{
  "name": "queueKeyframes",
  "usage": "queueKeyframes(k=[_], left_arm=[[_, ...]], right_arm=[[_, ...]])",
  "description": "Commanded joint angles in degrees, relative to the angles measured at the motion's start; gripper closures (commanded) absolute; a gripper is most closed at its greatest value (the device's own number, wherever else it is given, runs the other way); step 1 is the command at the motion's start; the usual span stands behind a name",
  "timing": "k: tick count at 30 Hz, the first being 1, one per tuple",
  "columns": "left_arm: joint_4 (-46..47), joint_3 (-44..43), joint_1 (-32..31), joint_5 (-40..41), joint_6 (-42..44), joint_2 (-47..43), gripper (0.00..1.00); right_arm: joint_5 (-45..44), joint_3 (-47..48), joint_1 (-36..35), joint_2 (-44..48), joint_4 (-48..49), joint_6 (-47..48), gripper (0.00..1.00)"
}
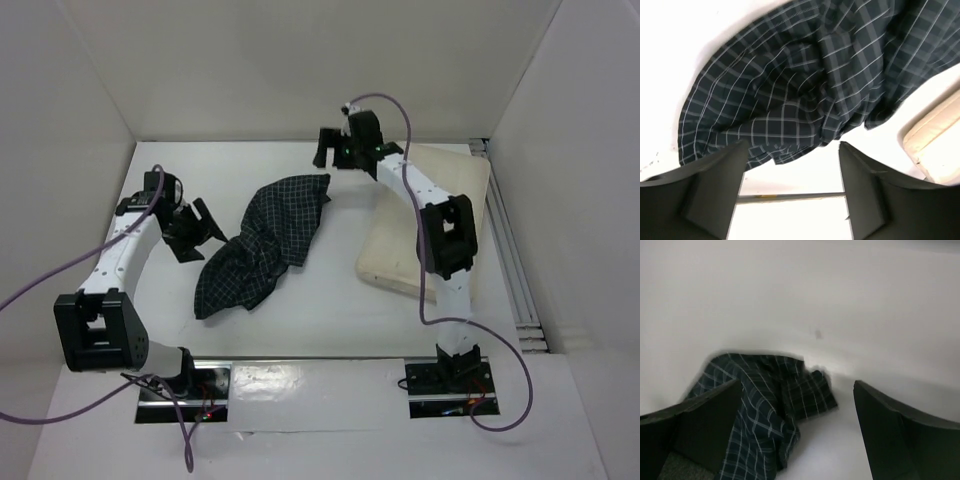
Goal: Put the pillow into the pillowcase
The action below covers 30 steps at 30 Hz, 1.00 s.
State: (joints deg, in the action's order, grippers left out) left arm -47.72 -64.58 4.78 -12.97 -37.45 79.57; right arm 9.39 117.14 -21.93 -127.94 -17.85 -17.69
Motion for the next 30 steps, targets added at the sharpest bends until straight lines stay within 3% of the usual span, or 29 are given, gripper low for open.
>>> queueKeyframes(k=[1, 4, 7, 12, 18, 21, 23, 24, 26, 28, 29, 30], left_arm=[[4.03, -5.99, 0.32, -1.88, 2.38, -0.13, 0.17], [6.06, -10.28, 0.32, -0.57, 3.78, 5.75, 0.19], [4.85, -17.3, -0.9, -0.56, 5.8, 16.44, 0.17], [3.34, -24.11, -3.11, 1.99, 5.81, 28.08, 0.13], [9.3, -23.67, -4.68, -9.17, 5.81, 35.3, 0.11], [11.68, -23.67, -6.27, -13.63, 5.81, 37.32, 0.2], [13.1, -24.27, -7.15, -15.32, 5.2, 37.85, 0.31], [13.1, -24.28, -7.93, -16.29, 5.2, 38.72, 0.62], [13.1, -25.86, -7.94, -16.99, 4.58, 38.73, 1.0], [13.1, -26.47, -7.94, -17.61, 4.58, 37.69, 1.0], [12.49, -27.0, -7.94, -17.61, 4.58, 35.85, 1.0], [11.96, -27.96, -7.42, -17.09, 5.19, 34.61, 1.0]], right_arm=[[0.56, -14.34, -4.51, 12.51, -3.1, -0.15, 0.0], [0.54, -28.93, -6.01, 23.33, 2.9, -1.73, 0.0], [0.54, -33.63, -9.78, 27.21, -0.25, -3.48, 0.0], [-1.21, -38.38, -15.59, 28.54, -0.8, -6.82, 0.0], [0.9, -38.14, -19.54, 22.92, 0.35, -8.5, 0.0], [-1.3, -35.32, -21.13, 18.53, 0.36, -8.5, 0.0], [-3.32, -33.31, -21.75, 16.24, 0.36, -7.98, 0.03], [-3.85, -32.6, -21.75, 14.32, 0.36, -7.97, 0.06], [-3.85, -31.45, -21.23, 12.9, 0.36, -7.97, 0.31], [-3.85, -29.96, -20.7, 12.19, 0.36, -6.83, 0.62], [-3.33, -29.95, -20.69, 12.19, 0.36, -6.31, 0.91], [-4.63, -29.95, -20.69, 13.84, -0.25, -6.3, 1.0]])
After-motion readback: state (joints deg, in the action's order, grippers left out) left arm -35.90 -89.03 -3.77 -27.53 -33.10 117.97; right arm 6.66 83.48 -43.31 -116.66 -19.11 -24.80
